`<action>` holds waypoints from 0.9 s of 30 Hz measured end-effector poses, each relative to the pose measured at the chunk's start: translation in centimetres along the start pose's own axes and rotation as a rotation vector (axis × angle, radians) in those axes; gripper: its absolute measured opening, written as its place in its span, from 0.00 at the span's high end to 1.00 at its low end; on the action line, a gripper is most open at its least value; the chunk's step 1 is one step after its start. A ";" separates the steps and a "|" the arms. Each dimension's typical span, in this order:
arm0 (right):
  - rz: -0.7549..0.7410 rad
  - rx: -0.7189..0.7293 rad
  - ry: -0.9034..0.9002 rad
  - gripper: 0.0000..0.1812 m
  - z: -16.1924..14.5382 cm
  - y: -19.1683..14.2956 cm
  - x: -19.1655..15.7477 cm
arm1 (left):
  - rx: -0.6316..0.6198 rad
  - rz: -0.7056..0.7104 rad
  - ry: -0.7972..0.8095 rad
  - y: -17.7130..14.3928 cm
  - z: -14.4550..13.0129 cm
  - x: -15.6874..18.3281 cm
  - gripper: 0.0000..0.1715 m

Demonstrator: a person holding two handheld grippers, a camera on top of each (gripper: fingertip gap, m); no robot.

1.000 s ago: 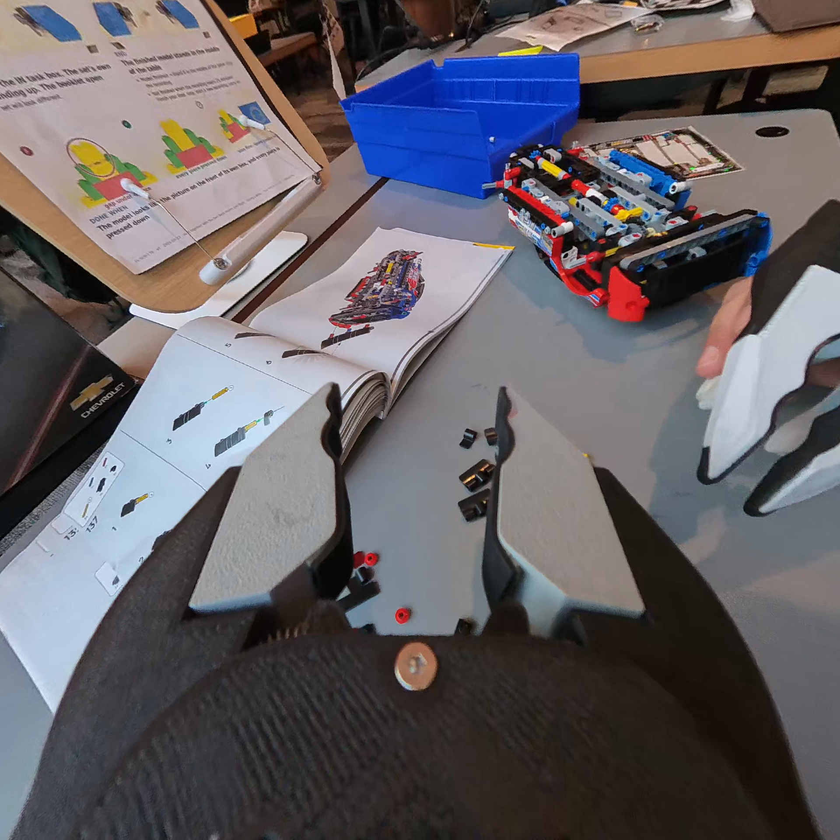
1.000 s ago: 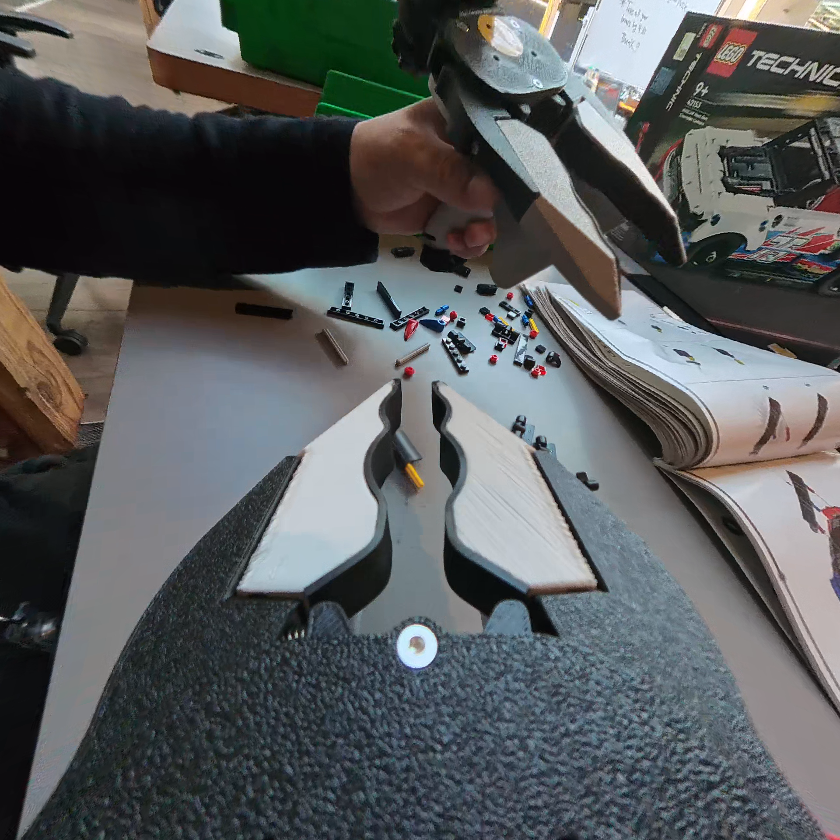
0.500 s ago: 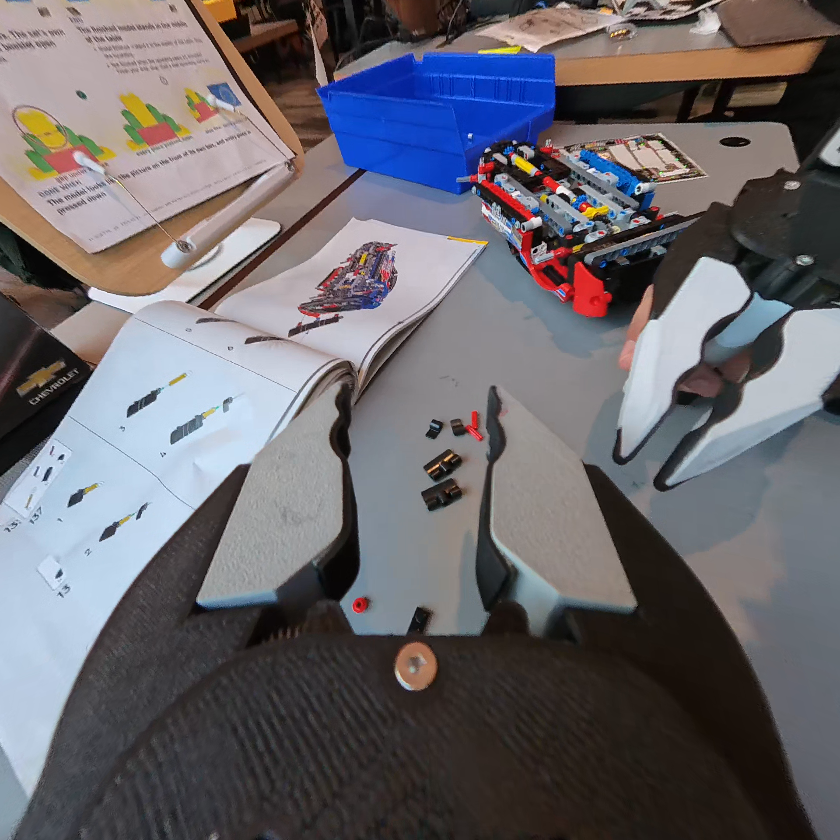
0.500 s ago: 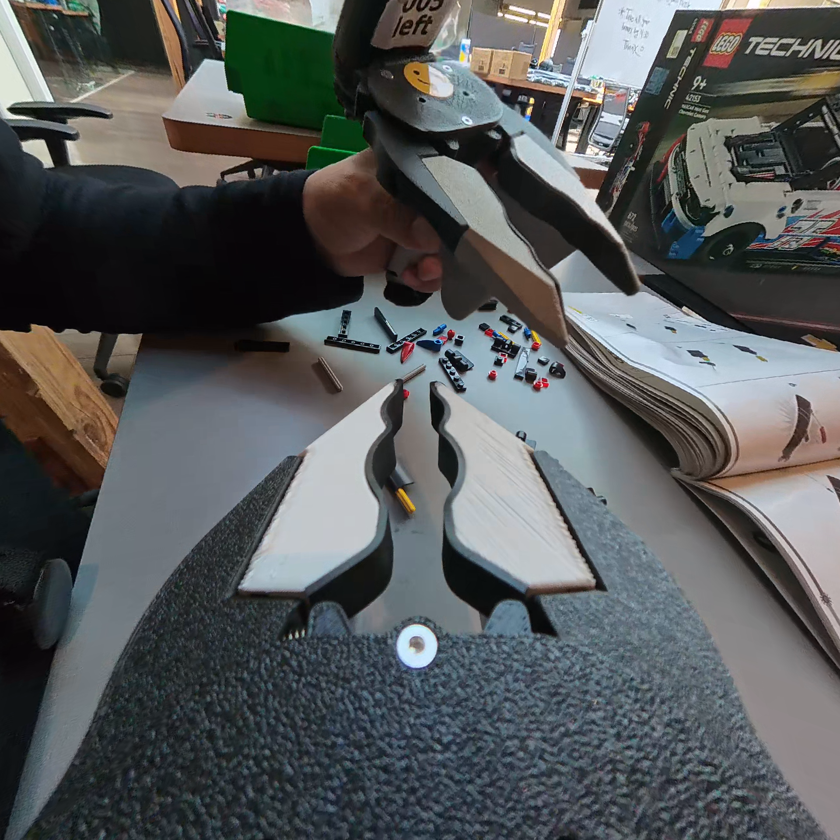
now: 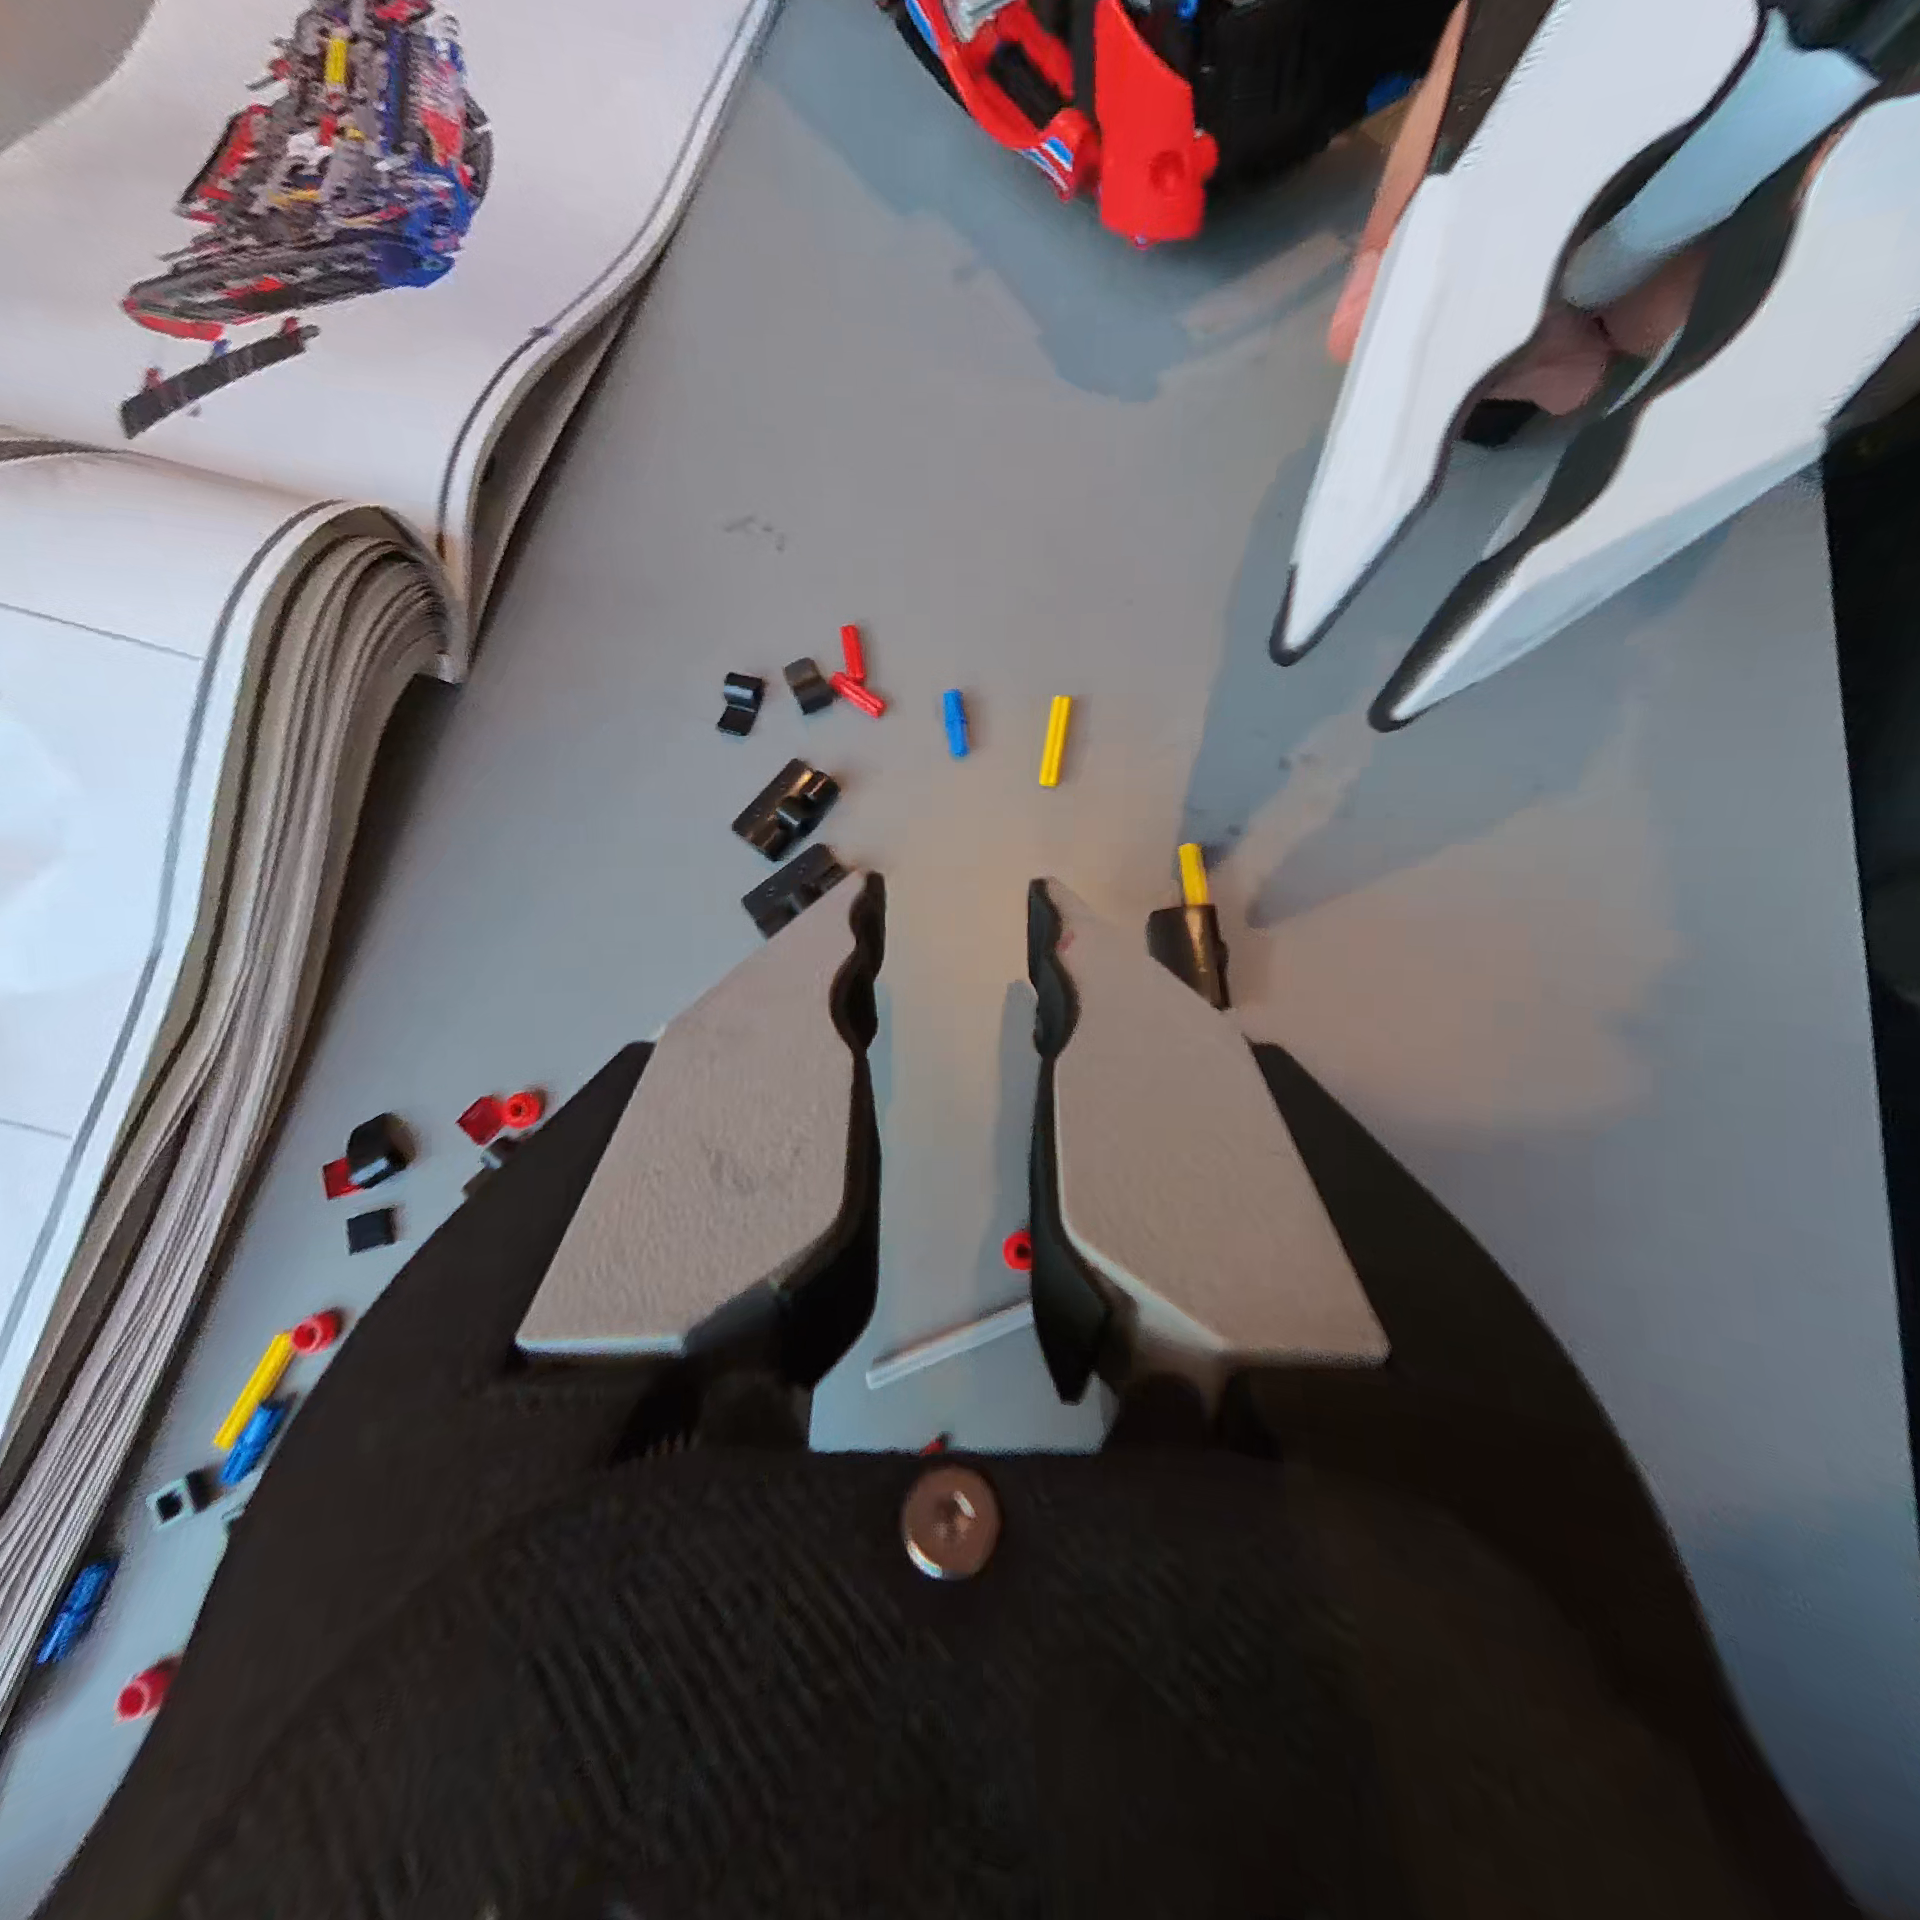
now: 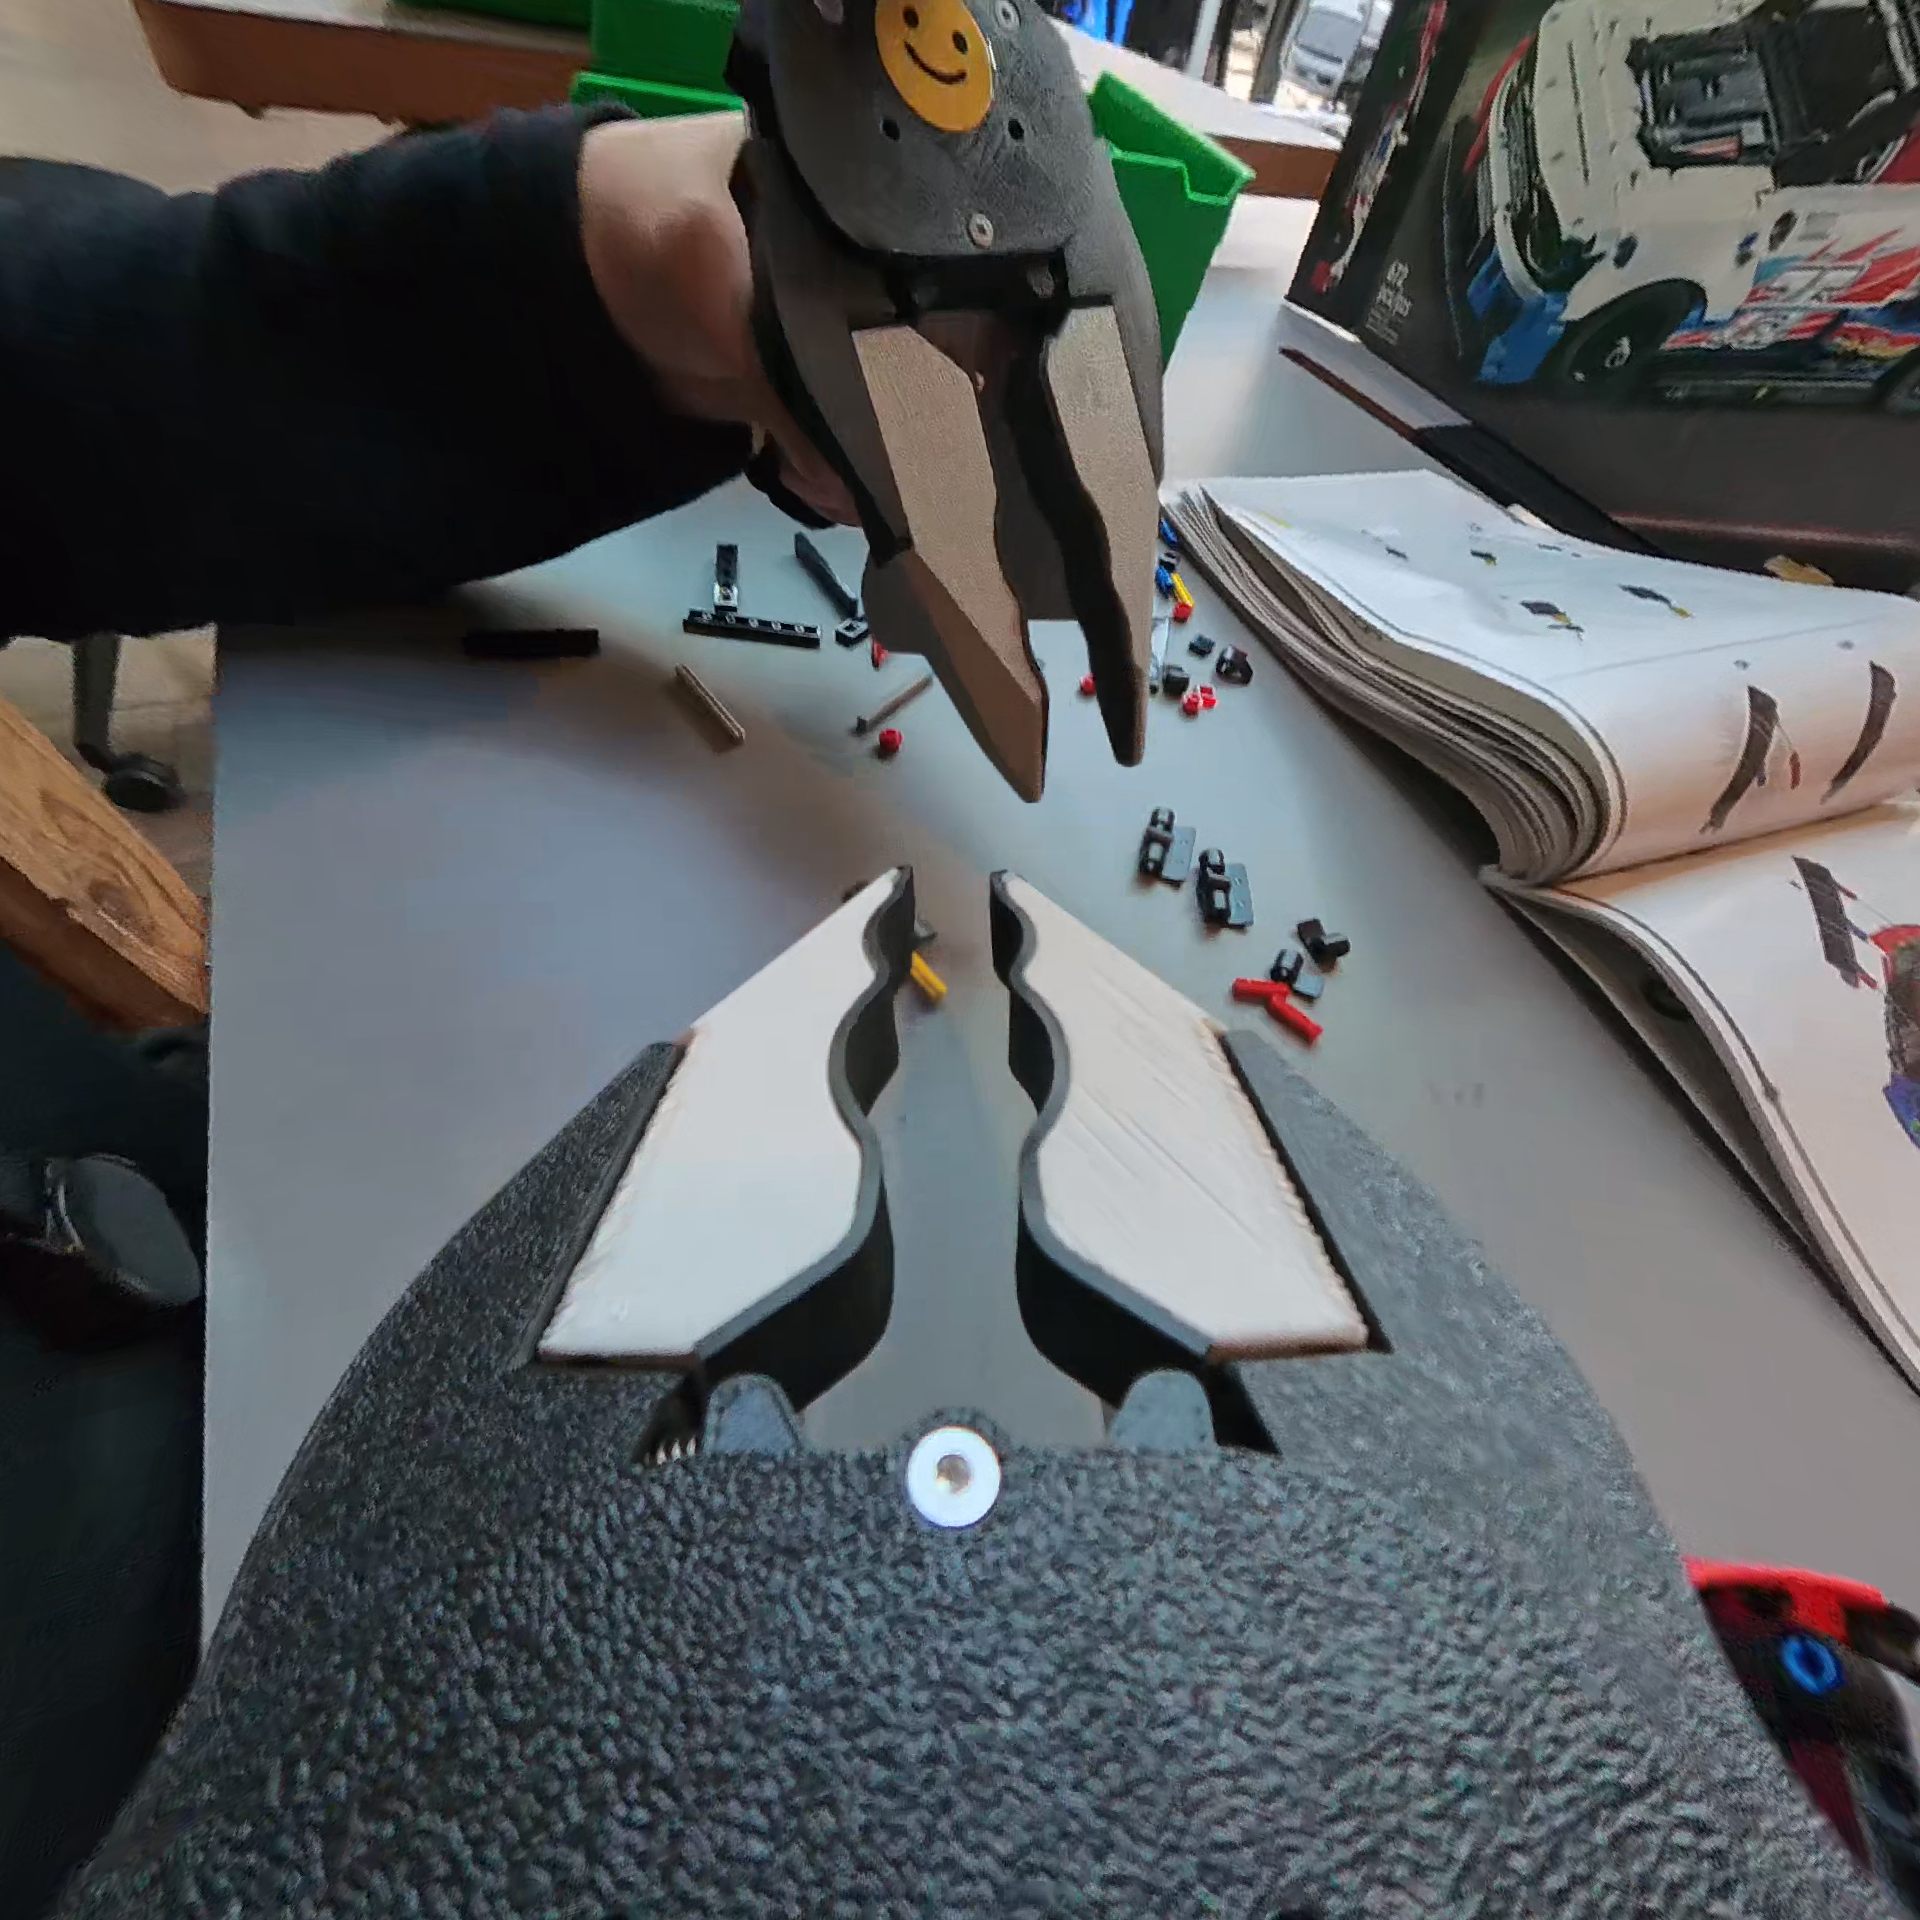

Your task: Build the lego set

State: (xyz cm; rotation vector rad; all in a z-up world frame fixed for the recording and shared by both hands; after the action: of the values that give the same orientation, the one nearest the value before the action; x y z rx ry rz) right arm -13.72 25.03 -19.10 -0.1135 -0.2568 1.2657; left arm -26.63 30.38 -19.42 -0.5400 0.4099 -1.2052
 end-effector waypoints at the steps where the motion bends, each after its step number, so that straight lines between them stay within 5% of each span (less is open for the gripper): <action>1: -0.009 -0.025 0.004 0.92 -0.3 -0.1 0.0 | -0.005 -0.016 0.008 0.2 0.0 0.3 0.86; 7: -0.033 -0.143 0.058 0.90 -1.6 -0.6 0.0 | -0.117 -0.106 0.028 1.1 -0.9 2.2 0.88; 11: 0.002 -0.251 0.061 0.91 -2.6 0.1 -0.1 | -0.172 -0.176 0.032 1.3 -1.6 3.0 0.99; 16: -0.002 -0.331 0.032 0.92 -3.1 1.8 0.5 | -0.203 -0.230 0.026 2.1 -2.0 3.9 0.98; 27: -0.098 -0.211 0.011 0.95 -1.8 2.8 2.2 | -0.180 -0.236 0.035 2.6 -1.5 4.4 0.97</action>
State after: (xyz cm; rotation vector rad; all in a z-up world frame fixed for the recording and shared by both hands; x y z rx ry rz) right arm -15.32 28.05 -21.15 -0.2852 -0.3815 1.1384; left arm -24.17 26.60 -22.21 -0.7384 0.4982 -1.4137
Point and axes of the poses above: each gripper's, where its closed fingertips meet, y out along the fingers, z out of its top, x = y × z across the jaws, the point moved 6 cm from there along -y, back along the fingers, and after that the axes turned 8 degrees about x, right-handed, at the moved point
